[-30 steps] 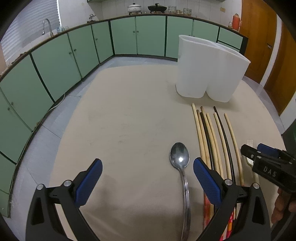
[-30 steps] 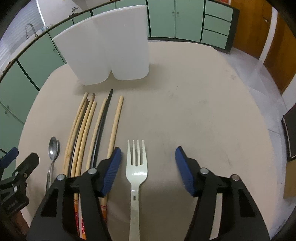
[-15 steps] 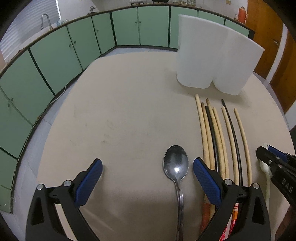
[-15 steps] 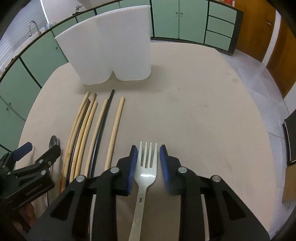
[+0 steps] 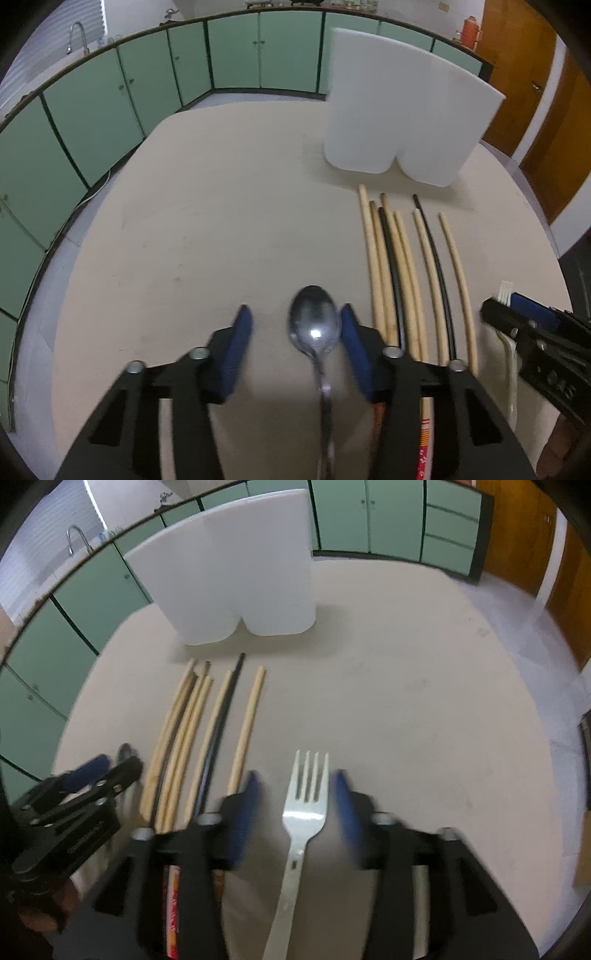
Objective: Organize utensils
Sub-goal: 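Lower the left tool onto the steel spoon while the right tool closes on the white fork, then lift the spoon and fork and drop them into the white holder with both tools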
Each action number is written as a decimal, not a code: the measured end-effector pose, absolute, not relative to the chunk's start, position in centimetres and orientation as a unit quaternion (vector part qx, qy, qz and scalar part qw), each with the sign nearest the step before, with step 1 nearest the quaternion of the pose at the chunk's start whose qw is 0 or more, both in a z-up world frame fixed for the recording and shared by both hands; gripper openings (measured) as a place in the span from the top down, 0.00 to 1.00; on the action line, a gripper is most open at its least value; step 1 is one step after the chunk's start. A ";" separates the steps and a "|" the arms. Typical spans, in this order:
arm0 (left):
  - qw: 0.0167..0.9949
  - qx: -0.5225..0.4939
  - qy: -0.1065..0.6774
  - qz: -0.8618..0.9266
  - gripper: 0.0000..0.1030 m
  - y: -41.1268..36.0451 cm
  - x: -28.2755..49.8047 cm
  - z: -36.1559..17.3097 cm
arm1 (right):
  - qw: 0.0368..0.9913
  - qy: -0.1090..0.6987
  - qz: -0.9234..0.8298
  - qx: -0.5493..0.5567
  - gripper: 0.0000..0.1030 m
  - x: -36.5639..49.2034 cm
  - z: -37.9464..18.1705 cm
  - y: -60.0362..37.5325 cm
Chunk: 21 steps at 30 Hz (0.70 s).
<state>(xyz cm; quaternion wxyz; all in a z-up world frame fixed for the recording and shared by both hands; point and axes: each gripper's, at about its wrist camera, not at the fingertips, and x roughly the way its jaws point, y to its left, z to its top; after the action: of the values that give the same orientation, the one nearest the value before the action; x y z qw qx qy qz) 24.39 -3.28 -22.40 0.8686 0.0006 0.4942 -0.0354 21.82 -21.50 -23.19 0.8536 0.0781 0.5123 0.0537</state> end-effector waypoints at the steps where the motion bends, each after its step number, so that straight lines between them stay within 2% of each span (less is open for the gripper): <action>1: 0.870 0.002 0.492 -0.039 0.65 -3.4 24.3 -22.3 | 0.854 0.512 0.054 0.078 0.48 21.6 -23.1 -21.6; 2: 0.871 0.003 0.490 -0.042 0.71 -3.7 24.2 -22.3 | 0.854 0.512 0.052 0.074 0.48 21.4 -23.1 -21.7; 3: 0.871 0.005 0.489 -0.044 0.73 -3.9 24.1 -22.3 | 0.854 0.512 0.050 0.073 0.48 21.3 -23.1 -21.8; 10: 0.873 -0.002 0.485 -0.046 0.73 -3.8 23.5 -22.1 | 0.852 0.515 0.041 0.091 0.50 21.5 -23.1 -22.4; 14: 0.875 0.003 0.483 -0.046 0.73 -3.5 23.4 -22.4 | 0.845 0.524 0.025 0.103 0.62 22.0 -23.3 -22.6; 17: 0.877 0.007 0.478 -0.047 0.73 -3.5 23.3 -22.5 | 0.844 0.528 0.014 0.093 0.79 22.5 -23.4 -22.3; 21: 0.880 0.003 0.471 -0.054 0.73 -3.4 23.1 -22.4 | 0.846 0.526 0.024 0.087 0.80 22.6 -23.4 -22.0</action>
<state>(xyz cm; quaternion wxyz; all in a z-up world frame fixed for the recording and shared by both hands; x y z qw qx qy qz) 23.08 -3.36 -22.44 0.8803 0.0031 0.4713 -0.0539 22.56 -21.97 -23.37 0.8459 0.0867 0.5257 0.0239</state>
